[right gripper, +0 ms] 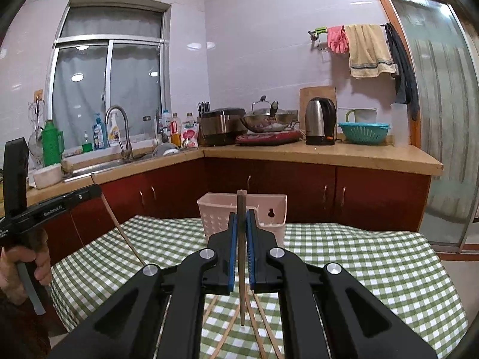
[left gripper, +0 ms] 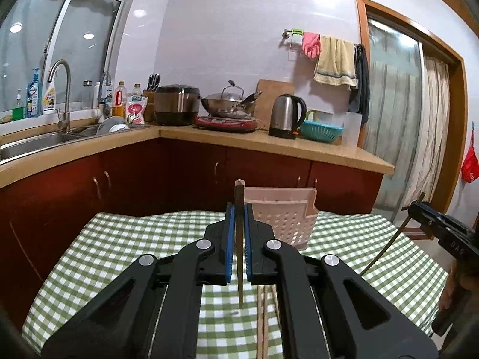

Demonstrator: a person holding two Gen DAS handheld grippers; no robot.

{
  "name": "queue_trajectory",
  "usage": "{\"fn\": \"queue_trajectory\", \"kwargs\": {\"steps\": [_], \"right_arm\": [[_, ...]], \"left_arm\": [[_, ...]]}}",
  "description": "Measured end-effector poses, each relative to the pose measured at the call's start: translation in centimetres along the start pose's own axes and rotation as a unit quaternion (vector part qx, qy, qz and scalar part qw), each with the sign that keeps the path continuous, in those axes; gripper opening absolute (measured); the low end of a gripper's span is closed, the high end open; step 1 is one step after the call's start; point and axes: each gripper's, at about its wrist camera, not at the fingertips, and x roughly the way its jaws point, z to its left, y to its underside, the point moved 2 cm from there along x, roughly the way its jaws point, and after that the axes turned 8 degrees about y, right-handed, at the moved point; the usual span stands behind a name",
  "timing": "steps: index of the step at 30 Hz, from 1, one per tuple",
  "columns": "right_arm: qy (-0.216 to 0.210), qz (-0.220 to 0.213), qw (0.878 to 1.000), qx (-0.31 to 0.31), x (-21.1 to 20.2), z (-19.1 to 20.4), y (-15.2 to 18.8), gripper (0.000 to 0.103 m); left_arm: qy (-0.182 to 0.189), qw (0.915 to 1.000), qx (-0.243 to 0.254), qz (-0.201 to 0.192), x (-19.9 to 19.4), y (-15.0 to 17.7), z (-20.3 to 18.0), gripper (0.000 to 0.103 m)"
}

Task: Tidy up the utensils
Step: 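Lower both held chopsticks upright into the beige basket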

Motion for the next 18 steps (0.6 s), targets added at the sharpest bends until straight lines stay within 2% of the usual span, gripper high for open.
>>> {"fn": "queue_trajectory", "kwargs": {"steps": [8, 13, 18], "right_arm": [[-0.007, -0.047, 0.999, -0.007, 0.6, -0.2, -3.7, 0.007], [-0.011, -0.083, 0.996, -0.013, 1.9, -0.2, -6.9, 0.007], [-0.013, -0.110, 0.994, -0.017, 4.3, -0.4, -9.8, 0.007]], "left_arm": [[0.030, 0.9984, 0.013, -0.045, 1.0, -4.8, -1.0, 0.007], [0.036, 0.9958, 0.031, -0.078, 2.5, -8.2, -1.8, 0.006], [0.036, 0.9944, 0.028, -0.096, 5.2, -11.3, -1.6, 0.006]]}}
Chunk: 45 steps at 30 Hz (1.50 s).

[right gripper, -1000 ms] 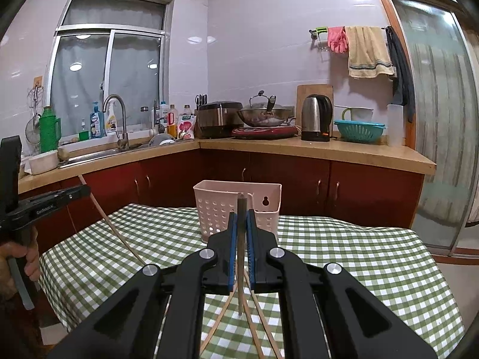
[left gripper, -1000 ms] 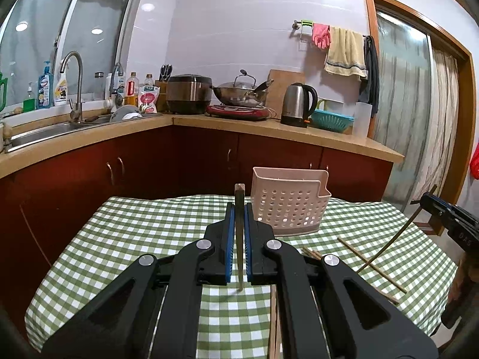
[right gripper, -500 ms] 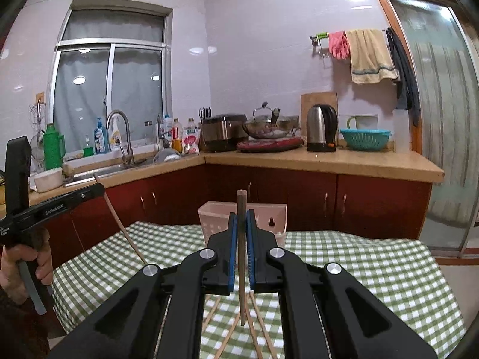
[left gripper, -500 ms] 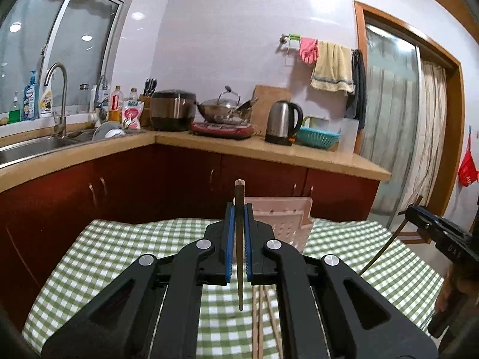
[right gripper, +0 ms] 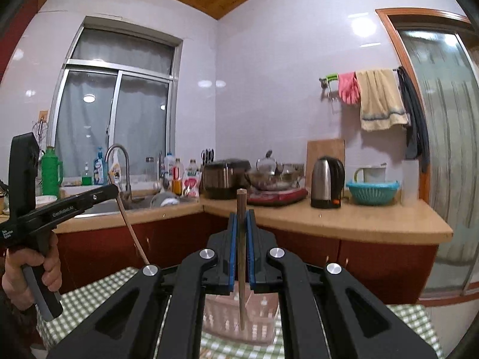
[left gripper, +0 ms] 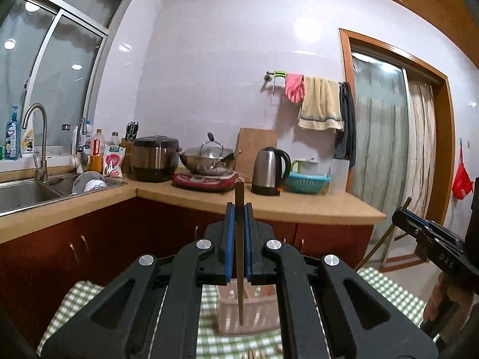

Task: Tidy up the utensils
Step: 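Lower both held chopsticks upright into the beige basket, then open both tools to release the chopsticks in the basket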

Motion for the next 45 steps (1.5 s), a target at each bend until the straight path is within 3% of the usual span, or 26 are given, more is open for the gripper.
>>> {"fn": "queue_trajectory", "kwargs": {"steps": [9, 19, 26, 29, 30, 31, 32, 38, 42, 45], "right_arm": [[0.007, -0.004, 1.000, -0.013, 5.5, -0.5, 0.0, 0.007], [0.006, 0.072, 0.997, 0.014, 10.8, -1.9, 6.3, 0.007], [0.009, 0.099, 0.995, 0.016, 12.0, -2.1, 8.5, 0.007], [0.014, 0.102, 0.994, 0.019, 12.1, -2.3, 8.8, 0.010], [0.017, 0.102, 0.995, 0.016, 11.9, -2.3, 8.8, 0.014], [0.021, 0.100, 0.995, 0.015, 12.2, -2.4, 8.5, 0.028], [0.025, 0.096, 0.995, 0.014, 12.1, -2.4, 8.4, 0.042], [0.044, 0.069, 0.997, -0.004, 10.4, -2.5, 7.0, 0.057], [0.054, 0.056, 0.997, -0.014, 9.0, -2.6, 6.0, 0.060], [0.054, 0.053, 0.997, -0.016, 7.6, -2.6, 5.6, 0.060]], "left_arm": [[-0.005, 0.9996, 0.027, -0.008, 5.8, -1.3, -0.2, 0.007], [-0.009, 0.9980, 0.003, 0.062, 11.1, 5.4, 1.6, 0.006], [-0.017, 0.9949, -0.007, 0.099, 12.7, 8.7, 2.8, 0.007], [-0.018, 0.9946, -0.013, 0.102, 12.9, 9.1, 3.1, 0.016], [-0.020, 0.9947, -0.013, 0.101, 12.9, 9.2, 3.2, 0.026], [-0.023, 0.9950, -0.012, 0.097, 12.9, 9.1, 3.2, 0.038], [-0.024, 0.9952, -0.012, 0.094, 12.8, 9.1, 3.2, 0.043], [-0.030, 0.9963, -0.014, 0.079, 11.5, 8.5, 3.4, 0.063], [-0.030, 0.9969, -0.012, 0.071, 10.4, 8.0, 3.1, 0.075], [-0.032, 0.9974, -0.009, 0.064, 9.1, 7.6, 2.7, 0.077]]}}
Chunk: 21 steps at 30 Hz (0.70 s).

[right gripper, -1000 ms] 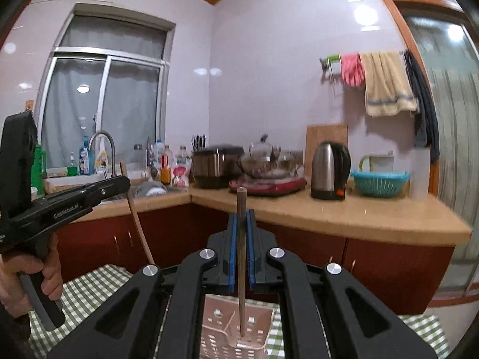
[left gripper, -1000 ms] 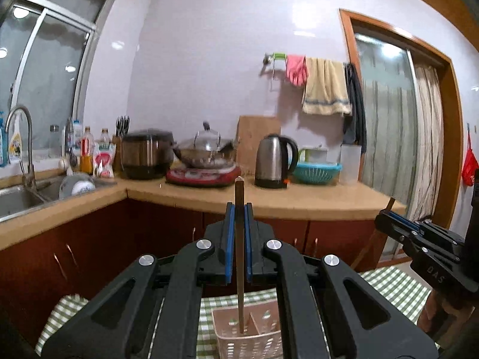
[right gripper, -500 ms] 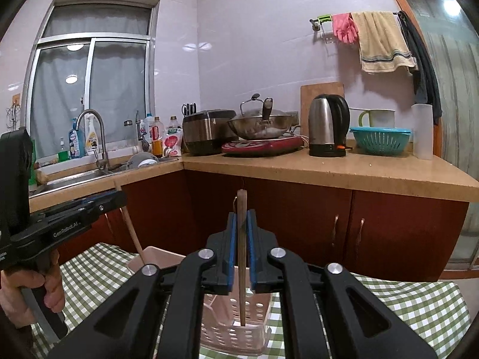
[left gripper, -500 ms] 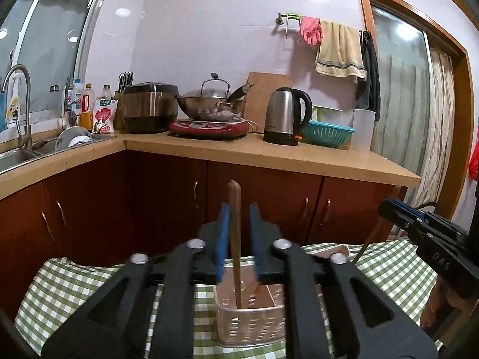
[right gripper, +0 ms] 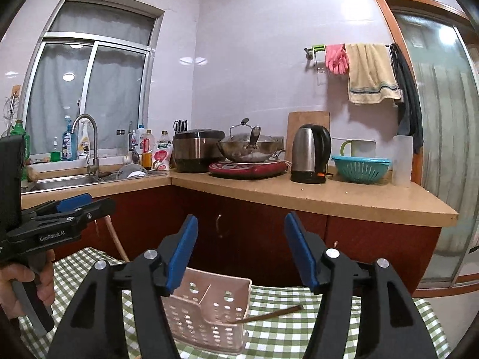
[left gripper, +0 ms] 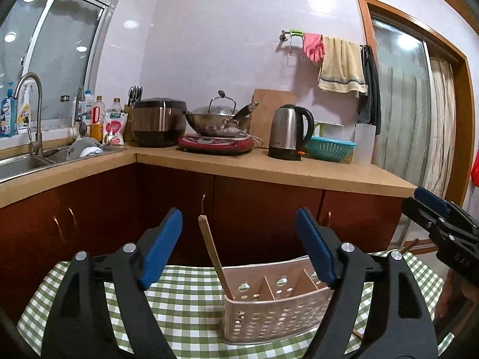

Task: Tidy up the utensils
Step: 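Open both tools to release the chopsticks in the basket, then close the right tool on a chopstick while the left tool grasps another chopstick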

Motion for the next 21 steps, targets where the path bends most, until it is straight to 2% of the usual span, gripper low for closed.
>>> {"fn": "queue_trajectory", "kwargs": {"steps": [6, 11, 17, 21], "right_arm": [[0.001, 0.004, 1.000, -0.005, -4.3, -0.2, 1.2, 0.060], [0.004, 0.021, 1.000, -0.019, -8.1, 0.0, 4.2, 0.060], [-0.010, 0.061, 0.998, -0.032, -12.4, 0.7, 9.7, 0.056], [-0.021, 0.103, 0.994, -0.028, -14.4, 0.7, 13.8, 0.052]], "left_arm": [[-0.003, 1.0000, 0.002, -0.002, -4.1, 1.3, -0.7, 0.078], [0.001, 0.9992, -0.021, 0.034, -7.5, 5.1, -1.2, 0.078], [-0.017, 0.9974, -0.037, 0.059, -11.4, 9.7, -1.2, 0.078], [-0.025, 0.9952, -0.044, 0.084, -13.5, 12.7, -0.9, 0.077]]}}
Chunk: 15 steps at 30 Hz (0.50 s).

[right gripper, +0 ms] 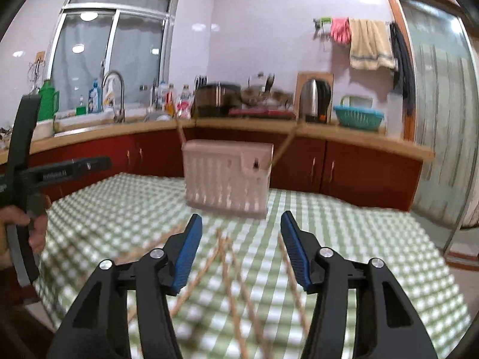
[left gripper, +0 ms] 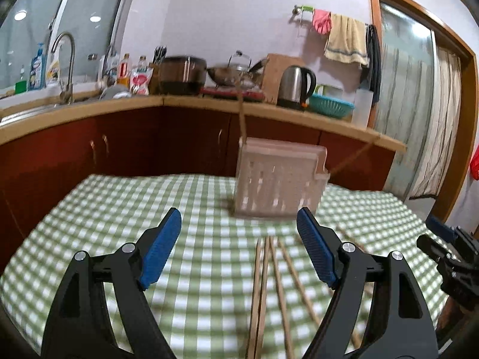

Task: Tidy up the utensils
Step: 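Close the right tool on a chopstick while the left tool grasps another chopstick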

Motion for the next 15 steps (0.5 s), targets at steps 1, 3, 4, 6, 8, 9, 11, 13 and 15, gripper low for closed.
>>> {"fn": "queue_trajectory", "kwargs": {"steps": [1, 3, 4, 6, 8, 9, 11, 13, 15], "right_arm": [[-0.001, 0.007, 1.000, 0.001, -0.2, 0.0, 0.8, 0.050], [-0.004, 0.031, 0.999, 0.011, -0.2, -0.2, 2.7, 0.047], [-0.007, 0.045, 0.999, 0.018, -0.2, -0.3, 3.8, 0.044], [-0.010, 0.063, 0.998, 0.025, -0.3, -0.4, 5.5, 0.040], [-0.010, 0.082, 0.996, 0.032, 0.0, -0.6, 6.9, 0.035], [-0.010, 0.087, 0.996, 0.035, 0.1, -0.8, 7.3, 0.034], [-0.007, 0.096, 0.994, 0.043, 0.3, -1.1, 8.1, 0.030], [-0.009, 0.100, 0.994, 0.046, 0.4, -1.2, 8.4, 0.026], [-0.011, 0.104, 0.994, 0.042, 0.6, -1.0, 8.5, 0.023]], "left_arm": [[-0.002, 1.0000, -0.002, 0.006, -0.4, 0.8, 0.1, 0.077], [-0.005, 0.9998, -0.003, 0.020, -0.9, 2.2, 0.2, 0.077], [-0.007, 0.9996, -0.002, 0.027, -1.1, 2.9, 0.3, 0.077], [-0.009, 0.9991, -0.002, 0.041, -1.3, 4.2, 0.4, 0.077], [-0.011, 0.9985, -0.002, 0.053, -1.4, 5.4, 0.6, 0.076], [-0.011, 0.9981, -0.004, 0.061, -1.4, 6.0, 0.7, 0.075], [-0.010, 0.9974, -0.010, 0.070, -1.4, 6.9, 0.9, 0.073], [-0.011, 0.9967, -0.011, 0.080, -1.4, 7.8, 0.9, 0.070], [-0.011, 0.9961, -0.007, 0.088, -1.3, 8.5, 0.8, 0.069]]}}
